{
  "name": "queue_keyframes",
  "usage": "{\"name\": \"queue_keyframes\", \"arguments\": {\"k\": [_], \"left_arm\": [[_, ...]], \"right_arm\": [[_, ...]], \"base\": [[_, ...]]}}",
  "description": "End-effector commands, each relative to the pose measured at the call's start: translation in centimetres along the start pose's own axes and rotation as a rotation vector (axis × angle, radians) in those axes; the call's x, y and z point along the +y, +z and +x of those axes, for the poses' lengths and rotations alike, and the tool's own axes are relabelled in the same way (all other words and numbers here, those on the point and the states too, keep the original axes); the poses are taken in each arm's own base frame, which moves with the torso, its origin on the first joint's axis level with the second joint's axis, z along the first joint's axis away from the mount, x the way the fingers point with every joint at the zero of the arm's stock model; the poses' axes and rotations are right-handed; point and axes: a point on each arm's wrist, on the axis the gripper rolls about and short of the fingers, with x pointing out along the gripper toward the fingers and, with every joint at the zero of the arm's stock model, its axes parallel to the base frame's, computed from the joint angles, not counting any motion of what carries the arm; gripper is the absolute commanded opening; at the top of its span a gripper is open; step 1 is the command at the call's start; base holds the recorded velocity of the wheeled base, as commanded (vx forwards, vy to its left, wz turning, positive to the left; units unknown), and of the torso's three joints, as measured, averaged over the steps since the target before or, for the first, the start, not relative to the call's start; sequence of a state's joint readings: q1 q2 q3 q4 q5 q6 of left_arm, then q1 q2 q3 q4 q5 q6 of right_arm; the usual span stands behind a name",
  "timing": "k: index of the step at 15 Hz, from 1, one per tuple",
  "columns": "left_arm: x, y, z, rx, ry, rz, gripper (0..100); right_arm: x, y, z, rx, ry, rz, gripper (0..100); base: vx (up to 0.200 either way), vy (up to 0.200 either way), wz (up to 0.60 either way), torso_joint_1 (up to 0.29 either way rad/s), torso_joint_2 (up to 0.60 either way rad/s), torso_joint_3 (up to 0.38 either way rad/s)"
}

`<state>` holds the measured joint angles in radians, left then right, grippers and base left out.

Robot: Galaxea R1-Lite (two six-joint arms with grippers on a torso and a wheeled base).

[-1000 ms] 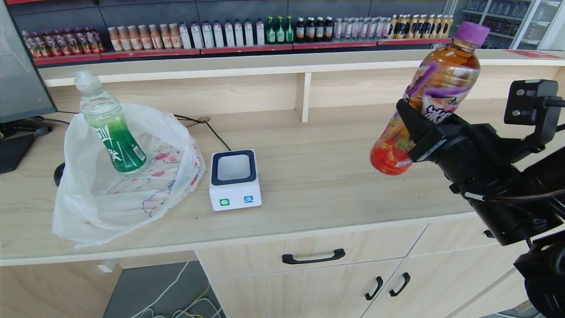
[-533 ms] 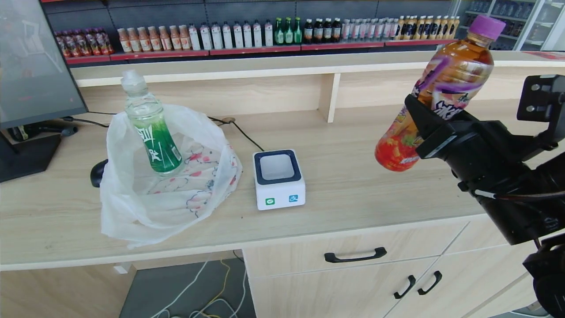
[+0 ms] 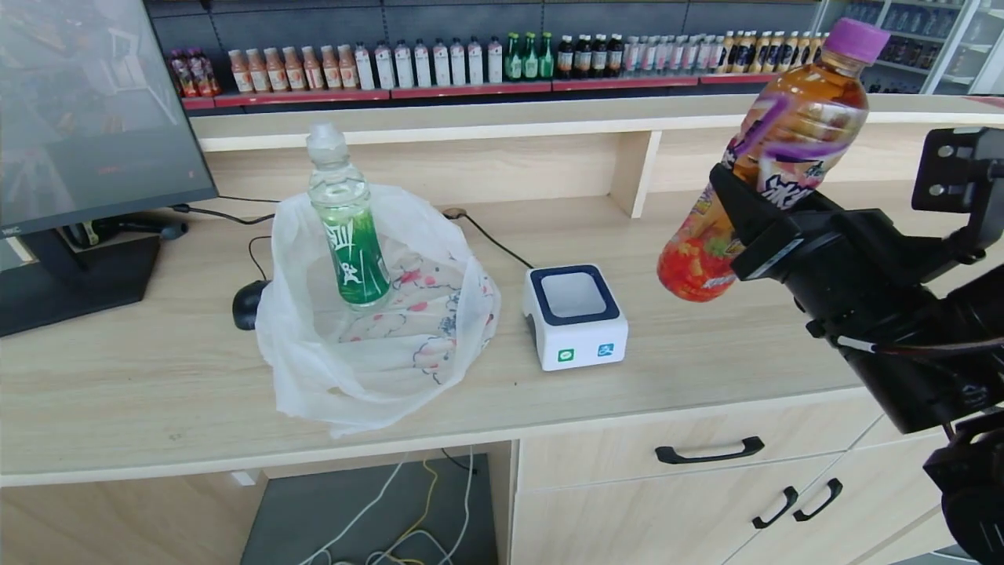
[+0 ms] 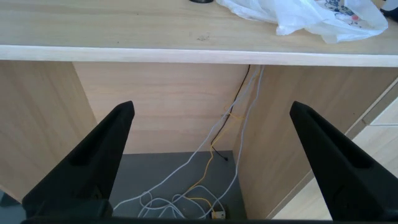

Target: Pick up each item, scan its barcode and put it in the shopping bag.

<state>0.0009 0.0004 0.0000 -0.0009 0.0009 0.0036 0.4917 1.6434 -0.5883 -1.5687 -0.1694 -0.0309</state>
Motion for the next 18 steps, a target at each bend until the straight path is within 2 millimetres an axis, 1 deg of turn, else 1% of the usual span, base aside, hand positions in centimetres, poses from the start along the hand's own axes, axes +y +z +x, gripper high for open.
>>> {"name": "queue_keyframes", "arguments": {"k": [1, 4, 6, 7, 9, 11, 12, 13, 15, 17, 18], "left_arm": [[0.0, 0.0, 0.0, -0.001, 0.000, 0.001, 100], [0.0, 0.0, 0.0, -0.001, 0.001, 0.001, 100], [0.0, 0.0, 0.0, -0.001, 0.000, 0.001, 100], [0.0, 0.0, 0.0, -0.001, 0.001, 0.001, 100], [0.0, 0.0, 0.0, -0.001, 0.000, 0.001, 100], [0.0, 0.0, 0.0, -0.001, 0.001, 0.001, 100], [0.0, 0.0, 0.0, -0.001, 0.001, 0.001, 100], [0.0, 0.0, 0.0, -0.001, 0.001, 0.001, 100], [0.0, 0.0, 0.0, -0.001, 0.000, 0.001, 100], [0.0, 0.0, 0.0, -0.001, 0.000, 0.001, 100], [0.0, 0.0, 0.0, -0.001, 0.001, 0.001, 100]], "right_arm": [[0.0, -0.2, 0.0, 0.004, -0.005, -0.010, 0], [0.1, -0.4, 0.2, 0.009, -0.001, -0.015, 0], [0.1, -0.7, 0.7, 0.006, -0.002, -0.013, 0], [0.7, -0.9, 1.2, -0.001, 0.010, 0.004, 0], [0.8, -1.3, 1.5, 0.006, 0.008, 0.013, 0], [0.8, -2.0, 2.0, 0.014, -0.061, 0.067, 0], [1.0, -2.1, 2.5, 0.004, -0.068, 0.090, 0], [1.3, -2.2, 3.3, -0.016, -0.063, 0.135, 0], [1.6, -2.2, 4.4, -0.016, -0.059, 0.176, 0], [2.1, -2.5, 5.0, -0.019, -0.049, 0.224, 0], [3.0, -3.1, 5.3, -0.013, -0.031, 0.275, 0]], "base": [[0.000, 0.000, 0.00, 0.000, 0.00, 0.000], [0.000, 0.000, 0.00, 0.000, 0.00, 0.000], [0.000, 0.000, 0.00, 0.000, 0.00, 0.000], [0.000, 0.000, 0.00, 0.000, 0.00, 0.000], [0.000, 0.000, 0.00, 0.000, 0.00, 0.000], [0.000, 0.000, 0.00, 0.000, 0.00, 0.000], [0.000, 0.000, 0.00, 0.000, 0.00, 0.000], [0.000, 0.000, 0.00, 0.000, 0.00, 0.000], [0.000, 0.000, 0.00, 0.000, 0.00, 0.000], [0.000, 0.000, 0.00, 0.000, 0.00, 0.000], [0.000, 0.000, 0.00, 0.000, 0.00, 0.000]]}}
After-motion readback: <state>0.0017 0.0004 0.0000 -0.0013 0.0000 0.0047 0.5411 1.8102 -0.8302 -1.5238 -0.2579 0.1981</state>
